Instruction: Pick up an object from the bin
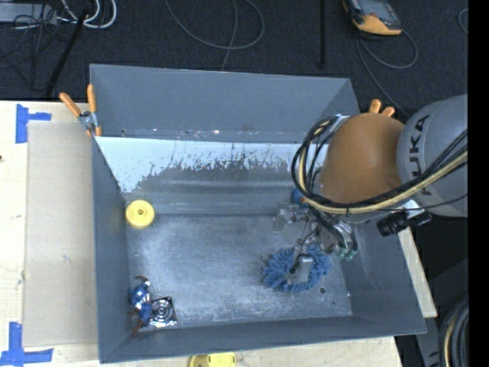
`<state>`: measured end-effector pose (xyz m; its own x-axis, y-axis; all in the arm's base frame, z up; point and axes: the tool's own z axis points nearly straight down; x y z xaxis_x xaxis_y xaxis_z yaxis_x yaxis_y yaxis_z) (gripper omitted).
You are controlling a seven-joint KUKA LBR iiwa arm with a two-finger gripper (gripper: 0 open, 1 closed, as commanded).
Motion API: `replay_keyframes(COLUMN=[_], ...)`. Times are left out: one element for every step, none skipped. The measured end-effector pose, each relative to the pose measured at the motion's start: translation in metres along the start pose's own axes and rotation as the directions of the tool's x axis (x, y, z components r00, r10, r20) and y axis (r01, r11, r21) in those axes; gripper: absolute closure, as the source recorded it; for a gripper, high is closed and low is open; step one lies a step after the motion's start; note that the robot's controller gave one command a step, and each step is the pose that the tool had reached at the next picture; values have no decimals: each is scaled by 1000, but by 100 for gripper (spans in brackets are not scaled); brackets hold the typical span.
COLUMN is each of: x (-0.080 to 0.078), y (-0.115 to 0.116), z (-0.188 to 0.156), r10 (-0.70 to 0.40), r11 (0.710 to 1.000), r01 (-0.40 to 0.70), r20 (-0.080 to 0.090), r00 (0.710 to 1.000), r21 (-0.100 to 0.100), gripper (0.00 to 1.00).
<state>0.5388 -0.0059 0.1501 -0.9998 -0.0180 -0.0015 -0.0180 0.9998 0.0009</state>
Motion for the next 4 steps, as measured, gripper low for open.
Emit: replay_keyframes(x=[15, 15, 15, 25], y=[-22, -22, -22, -14], z=[27, 27, 27, 2], r10=[-31, -31, -31, -90], r11=[1000, 1000, 1000, 996], r01=[31, 31, 31, 90], r20=[-3, -3, -3, -6], r00=[1000, 1000, 1000, 996], r21=[0, 0, 0, 0], gripper=[100, 0, 0, 0])
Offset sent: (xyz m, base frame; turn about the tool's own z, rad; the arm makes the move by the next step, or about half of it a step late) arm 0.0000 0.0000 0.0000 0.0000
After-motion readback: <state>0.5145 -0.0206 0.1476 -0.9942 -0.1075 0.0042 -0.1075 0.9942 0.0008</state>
